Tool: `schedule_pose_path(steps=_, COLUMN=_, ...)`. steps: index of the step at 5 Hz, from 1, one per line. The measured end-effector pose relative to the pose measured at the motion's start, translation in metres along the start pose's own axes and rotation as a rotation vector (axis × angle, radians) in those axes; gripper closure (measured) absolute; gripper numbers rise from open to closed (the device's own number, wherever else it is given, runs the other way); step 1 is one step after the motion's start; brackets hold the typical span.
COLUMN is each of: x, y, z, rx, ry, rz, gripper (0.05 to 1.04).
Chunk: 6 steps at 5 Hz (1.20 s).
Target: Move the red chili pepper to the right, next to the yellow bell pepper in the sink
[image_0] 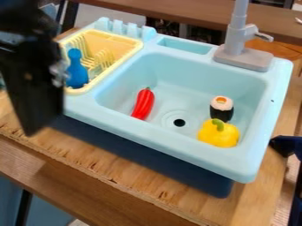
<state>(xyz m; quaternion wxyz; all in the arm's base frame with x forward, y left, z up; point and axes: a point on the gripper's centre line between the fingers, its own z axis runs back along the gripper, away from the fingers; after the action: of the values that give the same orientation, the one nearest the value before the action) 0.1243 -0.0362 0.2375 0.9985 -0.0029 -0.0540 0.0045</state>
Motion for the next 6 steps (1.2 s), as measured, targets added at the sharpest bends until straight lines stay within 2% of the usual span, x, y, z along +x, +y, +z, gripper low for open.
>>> schedule_pose_path(steps=1, x=0.030, y=0.001, z=-0.002, rx=0.003, ry=-0.025, rz=0.023, gripper=0.075)
schedule_pose_path(steps=2, x=0.049, y=0.005, z=0.005, rx=0.032, ry=-0.062, rz=0.029, gripper=0.076)
schedule_pose_path(steps=3, x=0.060, y=0.031, z=0.002, rx=0.013, ry=-0.093, rz=0.157, gripper=0.075)
schedule_pose_path(steps=4, x=0.085, y=0.046, z=-0.029, rx=-0.010, ry=-0.053, rz=0.146, gripper=0.076)
schedule_pose_path(steps=5, x=0.105, y=0.051, z=-0.047, rx=-0.005, ry=-0.065, rz=0.132, gripper=0.077)
schedule_pose_path(steps=6, x=0.119, y=0.054, z=-0.062, rx=0.009, ry=-0.052, rz=0.121, gripper=0.078)
